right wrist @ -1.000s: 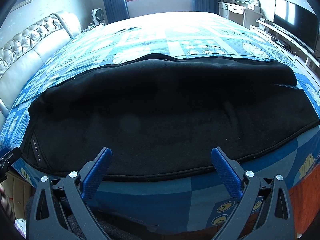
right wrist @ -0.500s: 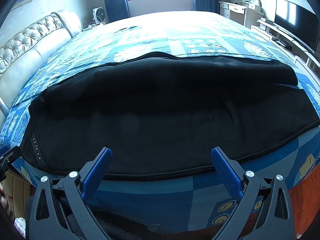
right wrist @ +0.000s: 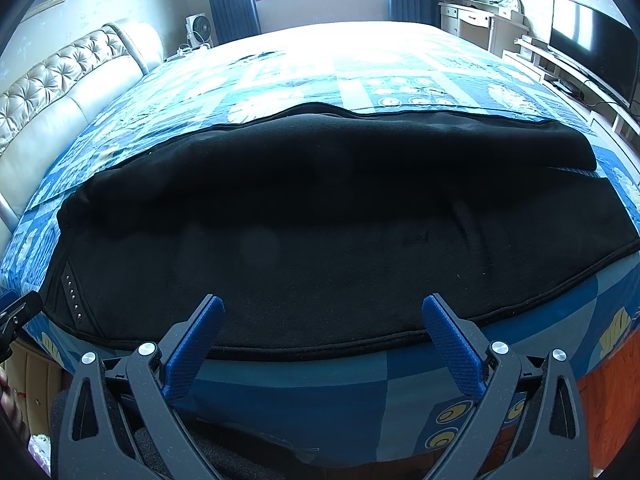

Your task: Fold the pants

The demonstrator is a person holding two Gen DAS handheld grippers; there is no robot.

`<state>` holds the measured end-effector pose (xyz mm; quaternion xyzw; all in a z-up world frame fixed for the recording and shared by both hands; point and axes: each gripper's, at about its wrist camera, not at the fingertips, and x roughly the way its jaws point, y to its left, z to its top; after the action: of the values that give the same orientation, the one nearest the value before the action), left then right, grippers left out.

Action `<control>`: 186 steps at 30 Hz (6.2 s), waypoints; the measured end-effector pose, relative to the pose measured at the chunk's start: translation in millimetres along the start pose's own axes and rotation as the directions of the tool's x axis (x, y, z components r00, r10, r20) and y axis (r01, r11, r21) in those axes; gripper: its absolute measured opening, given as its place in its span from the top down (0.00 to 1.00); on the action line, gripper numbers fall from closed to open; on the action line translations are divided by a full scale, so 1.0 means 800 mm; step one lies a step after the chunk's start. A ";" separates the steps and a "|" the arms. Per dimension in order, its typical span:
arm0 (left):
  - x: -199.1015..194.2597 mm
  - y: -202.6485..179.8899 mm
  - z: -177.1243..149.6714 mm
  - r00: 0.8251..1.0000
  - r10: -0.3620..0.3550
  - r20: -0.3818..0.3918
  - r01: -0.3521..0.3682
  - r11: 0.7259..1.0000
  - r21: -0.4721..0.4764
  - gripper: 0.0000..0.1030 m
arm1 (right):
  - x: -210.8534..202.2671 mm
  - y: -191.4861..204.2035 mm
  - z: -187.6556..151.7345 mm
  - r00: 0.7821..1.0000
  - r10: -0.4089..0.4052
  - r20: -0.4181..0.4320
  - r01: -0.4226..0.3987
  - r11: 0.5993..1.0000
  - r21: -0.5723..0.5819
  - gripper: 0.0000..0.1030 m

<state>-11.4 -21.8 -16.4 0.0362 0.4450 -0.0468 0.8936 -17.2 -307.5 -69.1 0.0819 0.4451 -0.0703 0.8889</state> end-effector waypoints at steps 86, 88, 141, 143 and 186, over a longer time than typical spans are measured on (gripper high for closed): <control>0.071 0.191 0.147 0.915 -0.397 0.074 0.395 0.918 0.043 0.75 | 0.022 0.055 0.123 0.980 0.193 0.054 -0.112 0.751 -0.650 0.91; 0.067 0.197 0.122 0.911 -0.407 0.073 0.408 0.913 0.002 0.75 | 0.017 0.053 0.095 0.981 0.189 0.053 -0.109 0.748 -0.655 0.91; 0.103 0.211 -0.032 0.947 -0.317 -0.056 0.241 0.815 -0.527 0.77 | 0.053 -0.170 -0.014 0.764 0.641 0.082 -0.531 0.550 0.645 0.42; 0.102 0.209 -0.031 0.949 -0.310 -0.057 0.236 0.821 -0.520 0.77 | 0.054 -0.159 -0.009 0.764 0.641 0.068 -0.531 0.566 0.631 0.42; 0.070 0.203 -0.022 0.965 -0.256 -0.066 0.201 0.874 -0.443 0.76 | -0.001 -0.147 -0.051 0.854 0.519 0.034 -0.390 0.596 0.702 0.63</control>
<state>27.4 138.2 -68.2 -0.2128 0.4993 -0.0501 0.8384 -72.6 -413.6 -102.1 0.5216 0.4265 0.0073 0.7390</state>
